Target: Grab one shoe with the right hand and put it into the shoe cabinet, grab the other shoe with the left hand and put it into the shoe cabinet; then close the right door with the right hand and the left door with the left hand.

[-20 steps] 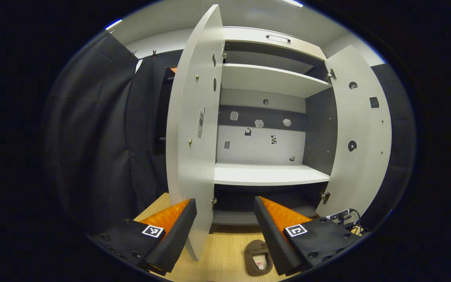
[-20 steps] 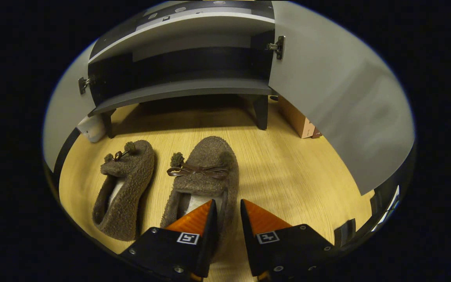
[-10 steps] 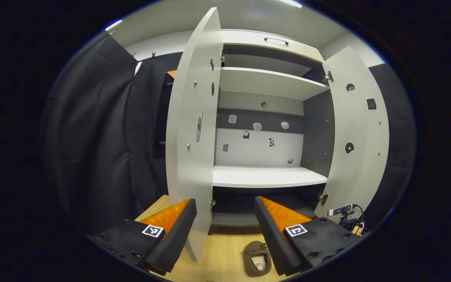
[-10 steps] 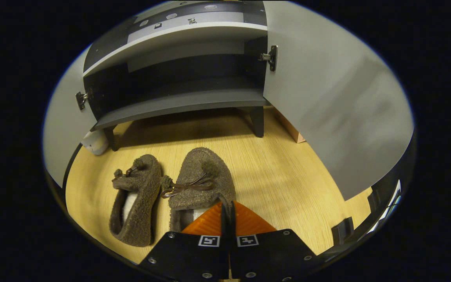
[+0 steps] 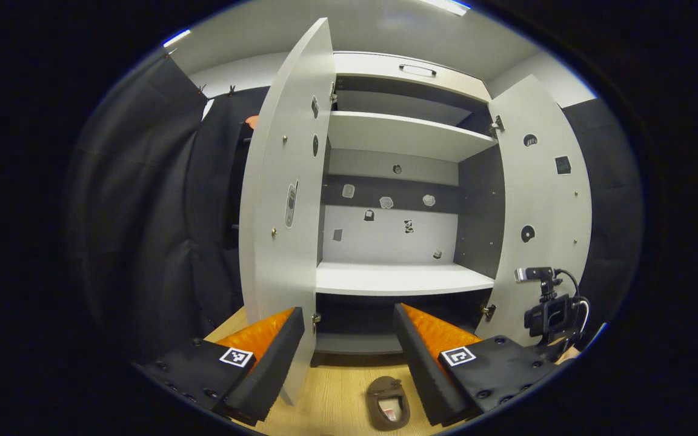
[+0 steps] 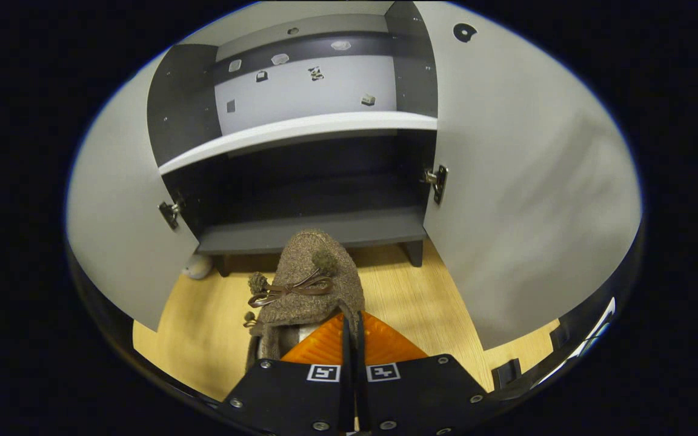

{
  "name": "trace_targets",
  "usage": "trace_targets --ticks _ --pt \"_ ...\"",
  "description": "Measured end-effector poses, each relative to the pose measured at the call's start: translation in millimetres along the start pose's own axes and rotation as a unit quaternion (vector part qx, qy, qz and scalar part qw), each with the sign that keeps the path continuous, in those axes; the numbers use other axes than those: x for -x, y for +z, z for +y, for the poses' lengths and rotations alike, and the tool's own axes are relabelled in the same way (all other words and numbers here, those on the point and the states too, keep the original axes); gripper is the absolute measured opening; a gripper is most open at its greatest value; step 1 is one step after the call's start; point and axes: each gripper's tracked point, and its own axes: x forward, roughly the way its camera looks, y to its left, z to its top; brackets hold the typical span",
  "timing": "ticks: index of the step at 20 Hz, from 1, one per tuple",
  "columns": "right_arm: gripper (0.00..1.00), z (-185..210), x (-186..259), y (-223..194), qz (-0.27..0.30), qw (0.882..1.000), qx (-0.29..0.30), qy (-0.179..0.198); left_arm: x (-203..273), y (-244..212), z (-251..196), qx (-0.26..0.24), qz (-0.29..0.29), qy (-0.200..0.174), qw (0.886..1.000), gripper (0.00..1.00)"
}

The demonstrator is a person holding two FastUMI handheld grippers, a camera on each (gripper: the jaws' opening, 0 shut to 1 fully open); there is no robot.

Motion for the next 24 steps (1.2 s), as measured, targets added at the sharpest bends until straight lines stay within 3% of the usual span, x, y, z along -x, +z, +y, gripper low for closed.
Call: trace_targets --ticks 7,11,15,24 --pt "0.01 34.5 21.2 137.6 -0.086 0.996 0.008 0.027 2.3 -2.5 7.5 -0.002 -0.003 0.000 1.000 0.97" --pt "0.01 39.1 16.7 214.3 -0.132 0.991 0.009 0.017 1.1 -6.5 21.2 -0.003 -0.001 0.013 1.000 0.97" --pt "0.01 35.9 -16.9 275.4 -0.151 0.988 0.015 -0.004 0.1 -6.7 28.7 0.004 -0.003 0.021 1.000 0.97" --pt "0.01 14.2 -127.2 317.4 -0.106 0.993 -0.006 -0.046 -5.6 -6.0 20.5 0.009 -0.001 0.013 1.000 0.97"
